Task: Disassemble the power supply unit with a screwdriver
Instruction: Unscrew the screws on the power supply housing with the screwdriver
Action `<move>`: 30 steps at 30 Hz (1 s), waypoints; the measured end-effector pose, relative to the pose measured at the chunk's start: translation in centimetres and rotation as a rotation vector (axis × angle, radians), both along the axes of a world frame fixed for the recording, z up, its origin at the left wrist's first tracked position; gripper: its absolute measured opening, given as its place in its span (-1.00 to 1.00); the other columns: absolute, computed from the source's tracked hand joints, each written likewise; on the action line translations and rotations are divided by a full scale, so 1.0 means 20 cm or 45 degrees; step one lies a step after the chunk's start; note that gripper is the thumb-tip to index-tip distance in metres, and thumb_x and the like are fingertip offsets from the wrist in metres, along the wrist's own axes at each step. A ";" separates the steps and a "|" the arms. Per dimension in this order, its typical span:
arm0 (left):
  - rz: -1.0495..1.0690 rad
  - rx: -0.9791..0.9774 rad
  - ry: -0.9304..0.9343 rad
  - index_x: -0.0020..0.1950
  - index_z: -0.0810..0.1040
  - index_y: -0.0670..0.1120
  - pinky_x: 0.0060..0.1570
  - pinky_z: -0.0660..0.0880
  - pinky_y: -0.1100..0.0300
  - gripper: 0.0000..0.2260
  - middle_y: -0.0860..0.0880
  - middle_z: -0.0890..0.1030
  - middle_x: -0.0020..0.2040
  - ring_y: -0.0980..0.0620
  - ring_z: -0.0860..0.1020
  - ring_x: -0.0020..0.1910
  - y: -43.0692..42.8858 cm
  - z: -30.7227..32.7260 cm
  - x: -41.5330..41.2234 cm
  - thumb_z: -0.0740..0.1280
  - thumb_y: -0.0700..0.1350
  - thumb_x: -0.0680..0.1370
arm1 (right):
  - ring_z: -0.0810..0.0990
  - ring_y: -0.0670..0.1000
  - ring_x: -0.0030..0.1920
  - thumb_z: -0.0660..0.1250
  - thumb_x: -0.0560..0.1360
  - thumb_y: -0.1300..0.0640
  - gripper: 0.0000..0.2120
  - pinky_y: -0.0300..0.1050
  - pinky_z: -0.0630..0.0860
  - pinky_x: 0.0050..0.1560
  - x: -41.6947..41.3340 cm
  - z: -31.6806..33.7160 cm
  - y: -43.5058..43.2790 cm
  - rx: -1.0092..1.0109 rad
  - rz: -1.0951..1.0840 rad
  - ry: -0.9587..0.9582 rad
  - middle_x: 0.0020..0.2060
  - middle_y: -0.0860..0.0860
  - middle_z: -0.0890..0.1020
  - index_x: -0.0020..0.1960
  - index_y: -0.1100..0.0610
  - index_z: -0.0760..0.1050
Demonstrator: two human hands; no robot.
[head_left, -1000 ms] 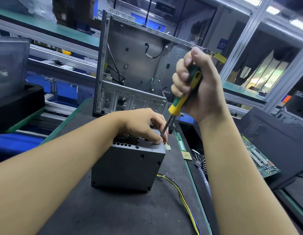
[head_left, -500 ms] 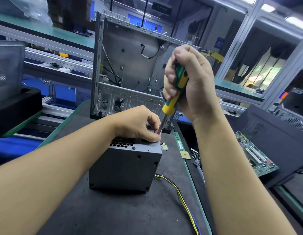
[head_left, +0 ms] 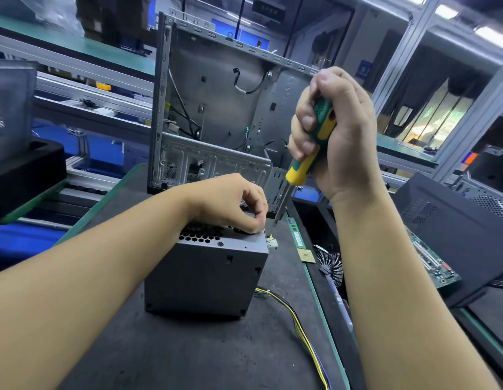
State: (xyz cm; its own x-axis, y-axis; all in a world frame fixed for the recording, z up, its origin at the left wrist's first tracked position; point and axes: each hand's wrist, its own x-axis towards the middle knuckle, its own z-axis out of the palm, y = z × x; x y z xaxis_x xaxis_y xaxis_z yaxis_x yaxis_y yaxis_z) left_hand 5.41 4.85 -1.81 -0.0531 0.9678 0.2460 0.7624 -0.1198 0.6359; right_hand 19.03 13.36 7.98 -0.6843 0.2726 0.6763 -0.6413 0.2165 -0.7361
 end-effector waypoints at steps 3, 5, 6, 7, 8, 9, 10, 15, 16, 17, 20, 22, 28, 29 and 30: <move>-0.004 -0.021 -0.111 -0.23 0.66 0.06 0.05 0.58 0.02 -0.93 0.09 0.70 -0.11 0.17 0.61 -0.16 0.00 0.00 -0.02 0.48 -0.05 0.45 | 0.24 -0.02 -0.58 0.14 0.59 0.21 -0.79 -0.22 0.28 -0.46 -0.01 -0.02 0.01 -0.045 -0.042 0.034 -0.46 0.04 0.36 -0.22 0.14 0.31; 0.034 0.021 -0.199 -0.17 0.68 0.03 0.00 0.57 0.18 -0.94 0.05 0.72 -0.14 0.18 0.62 -0.17 0.01 -0.01 -0.03 0.50 -0.03 0.49 | 0.24 -0.02 -0.58 0.15 0.59 0.21 -0.79 -0.22 0.28 -0.46 -0.02 -0.04 0.02 -0.063 -0.068 0.065 -0.46 0.04 0.36 -0.23 0.14 0.30; 0.050 0.054 -0.236 -0.15 0.68 0.01 -0.02 0.55 0.25 -0.93 0.04 0.73 -0.14 0.18 0.63 -0.17 0.01 -0.02 -0.03 0.50 -0.04 0.51 | 0.24 -0.02 -0.59 0.16 0.58 0.21 -0.79 -0.23 0.28 -0.47 -0.02 -0.05 0.02 -0.058 -0.078 0.077 -0.47 0.03 0.37 -0.23 0.13 0.30; 0.048 0.076 -0.273 -0.13 0.67 -0.01 -0.02 0.55 0.28 -0.93 0.03 0.73 -0.14 0.16 0.65 -0.15 0.02 -0.02 -0.03 0.48 -0.06 0.53 | 0.25 -0.01 -0.59 0.17 0.58 0.21 -0.79 -0.23 0.28 -0.48 -0.03 -0.06 0.03 -0.041 -0.085 0.084 -0.47 0.03 0.38 -0.24 0.12 0.31; 0.030 0.083 -0.309 -0.11 0.66 -0.04 0.02 0.57 0.29 -0.94 0.01 0.74 -0.12 0.12 0.68 -0.10 0.02 -0.02 -0.03 0.47 -0.09 0.55 | 0.26 -0.01 -0.60 0.18 0.57 0.20 -0.79 -0.23 0.28 -0.48 -0.03 -0.08 0.05 -0.019 -0.087 0.086 -0.47 0.03 0.38 -0.24 0.11 0.32; 0.007 0.080 -0.338 -0.08 0.64 -0.08 0.06 0.58 0.26 -0.94 0.00 0.75 -0.11 0.08 0.70 -0.06 0.02 -0.03 -0.03 0.45 -0.12 0.56 | 0.26 -0.01 -0.60 0.19 0.56 0.20 -0.79 -0.22 0.28 -0.49 -0.03 -0.10 0.06 0.005 -0.085 0.083 -0.47 0.03 0.39 -0.25 0.10 0.33; -0.006 0.080 -0.345 -0.05 0.63 -0.11 0.09 0.59 0.24 -0.95 -0.01 0.75 -0.10 0.05 0.71 -0.04 0.02 -0.03 -0.03 0.44 -0.14 0.57 | 0.27 0.00 -0.59 0.20 0.55 0.20 -0.80 -0.20 0.28 -0.49 -0.04 -0.13 0.07 0.032 -0.081 0.074 -0.47 0.04 0.40 -0.26 0.10 0.34; 0.104 0.184 -0.261 0.00 0.69 -0.10 -0.03 0.56 0.33 -0.93 0.05 0.74 -0.10 0.17 0.69 -0.09 0.02 -0.01 0.00 0.47 -0.22 0.53 | 0.31 0.06 -0.55 0.27 0.48 0.19 -0.78 -0.14 0.29 -0.50 -0.02 -0.36 0.14 0.146 -0.155 -0.128 -0.48 0.10 0.42 -0.31 0.19 0.34; 0.134 0.198 -0.209 0.00 0.70 -0.07 -0.02 0.58 0.27 -0.93 0.06 0.74 -0.10 0.15 0.69 -0.08 0.02 0.00 0.01 0.48 -0.20 0.54 | 0.31 0.05 -0.54 0.27 0.48 0.19 -0.77 -0.15 0.29 -0.50 -0.01 -0.39 0.15 0.147 -0.172 -0.166 -0.49 0.10 0.41 -0.32 0.20 0.34; 0.163 0.219 -0.136 -0.01 0.71 -0.05 0.01 0.61 0.18 -0.93 0.06 0.74 -0.11 0.12 0.70 -0.06 0.03 0.01 0.04 0.48 -0.18 0.53 | 0.31 0.04 -0.54 0.28 0.48 0.18 -0.76 -0.16 0.28 -0.49 0.00 -0.42 0.15 0.139 -0.182 -0.187 -0.49 0.10 0.41 -0.33 0.20 0.34; 0.269 0.308 0.068 -0.07 0.73 -0.01 -0.03 0.60 0.04 -0.96 0.03 0.72 -0.18 0.04 0.68 -0.12 0.06 0.06 0.14 0.51 -0.13 0.50 | 0.31 0.03 -0.53 0.28 0.47 0.15 -0.76 -0.18 0.27 -0.49 0.06 -0.40 0.18 0.114 -0.216 -0.178 -0.50 0.06 0.41 -0.34 0.17 0.36; 0.340 0.344 0.114 -0.08 0.73 -0.01 -0.09 0.56 0.06 -0.95 -0.01 0.70 -0.22 0.00 0.65 -0.16 0.10 0.09 0.22 0.51 -0.13 0.48 | 0.29 0.03 -0.53 0.27 0.47 0.15 -0.76 -0.20 0.26 -0.50 0.11 -0.36 0.20 0.125 -0.256 -0.158 -0.51 0.05 0.41 -0.35 0.16 0.36; 0.325 0.343 -0.259 -0.11 0.72 -0.11 -0.08 0.67 0.06 -0.87 -0.07 0.73 -0.22 -0.01 0.72 -0.19 0.25 0.09 0.48 0.42 -0.30 0.48 | 0.28 0.02 -0.57 0.28 0.46 0.14 -0.76 -0.22 0.25 -0.52 0.33 -0.29 0.30 0.135 -0.375 -0.134 -0.53 0.03 0.41 -0.37 0.13 0.37; 0.317 0.341 -0.304 -0.12 0.72 -0.12 -0.06 0.67 0.05 -0.88 -0.07 0.73 -0.22 0.01 0.72 -0.19 0.29 0.07 0.53 0.42 -0.30 0.49 | 0.28 0.02 -0.58 0.29 0.46 0.13 -0.75 -0.22 0.26 -0.52 0.38 -0.29 0.33 0.148 -0.406 -0.140 -0.53 0.03 0.41 -0.37 0.13 0.37; 0.305 0.331 -0.326 -0.12 0.72 -0.12 -0.05 0.66 0.07 -0.89 -0.07 0.73 -0.22 0.03 0.72 -0.20 0.33 0.06 0.58 0.42 -0.28 0.49 | 0.27 0.02 -0.58 0.29 0.46 0.13 -0.74 -0.22 0.26 -0.52 0.42 -0.30 0.35 0.161 -0.439 -0.150 -0.53 0.03 0.41 -0.38 0.14 0.37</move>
State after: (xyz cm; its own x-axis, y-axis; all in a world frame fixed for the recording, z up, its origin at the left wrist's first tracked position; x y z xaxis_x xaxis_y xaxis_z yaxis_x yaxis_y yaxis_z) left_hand 17.01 11.48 -0.66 -0.3597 0.8283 0.4295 0.6098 -0.1397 0.7801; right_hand 27.53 20.36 2.07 -0.6418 0.4196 0.6419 -0.4277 0.4988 -0.7538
